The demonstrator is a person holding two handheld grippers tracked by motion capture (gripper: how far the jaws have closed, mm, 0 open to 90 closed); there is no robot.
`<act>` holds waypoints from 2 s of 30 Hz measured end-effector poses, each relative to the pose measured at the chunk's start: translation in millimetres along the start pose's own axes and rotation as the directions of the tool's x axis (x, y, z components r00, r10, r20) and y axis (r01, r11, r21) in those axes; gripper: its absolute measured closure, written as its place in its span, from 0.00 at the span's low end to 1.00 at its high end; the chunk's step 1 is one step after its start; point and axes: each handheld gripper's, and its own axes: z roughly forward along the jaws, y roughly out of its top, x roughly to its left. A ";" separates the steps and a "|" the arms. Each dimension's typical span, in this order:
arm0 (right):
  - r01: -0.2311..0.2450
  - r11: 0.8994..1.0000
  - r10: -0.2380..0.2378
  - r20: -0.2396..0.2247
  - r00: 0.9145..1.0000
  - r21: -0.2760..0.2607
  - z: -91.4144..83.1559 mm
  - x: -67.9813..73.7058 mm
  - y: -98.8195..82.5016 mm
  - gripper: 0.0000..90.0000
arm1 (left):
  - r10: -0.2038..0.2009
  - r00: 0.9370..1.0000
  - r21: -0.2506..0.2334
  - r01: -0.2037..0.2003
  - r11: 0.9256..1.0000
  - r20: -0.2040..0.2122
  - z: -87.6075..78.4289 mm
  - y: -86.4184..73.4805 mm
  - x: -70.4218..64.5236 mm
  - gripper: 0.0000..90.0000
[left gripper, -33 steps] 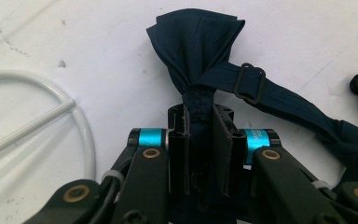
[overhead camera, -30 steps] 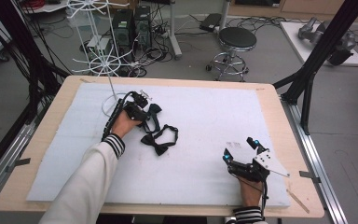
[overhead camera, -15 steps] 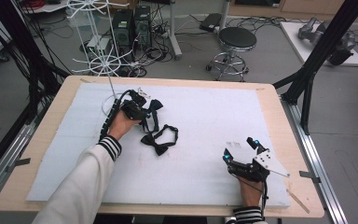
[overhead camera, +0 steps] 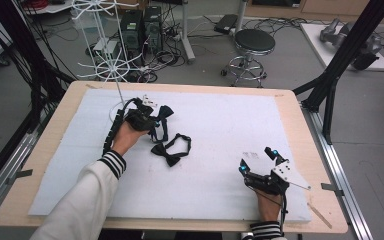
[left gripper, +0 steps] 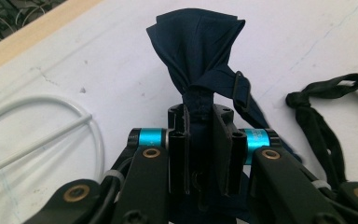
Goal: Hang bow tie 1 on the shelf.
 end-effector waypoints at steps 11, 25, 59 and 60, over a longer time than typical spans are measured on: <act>-0.001 1.000 0.001 0.000 1.000 0.002 0.0 0.3 -0.1 0.03 | 0.003 1.000 -0.098 -0.003 0.995 0.000 -29.1 -11.3 -8.7 0.86; 0.003 1.000 -0.003 0.003 1.000 0.004 0.0 0.7 0.1 0.03 | 0.010 1.000 -0.150 -0.012 0.989 -0.017 -51.7 -29.3 -4.0 0.86; 0.000 1.000 0.000 0.003 1.000 0.007 0.2 1.1 0.1 0.03 | -0.035 0.998 -0.332 0.015 0.943 -0.054 -123.8 -60.0 10.2 0.86; 0.000 1.000 0.000 0.003 1.000 0.007 0.2 1.1 0.1 0.03 | -0.041 0.997 -0.340 0.019 0.940 -0.058 -126.9 -60.8 11.8 0.86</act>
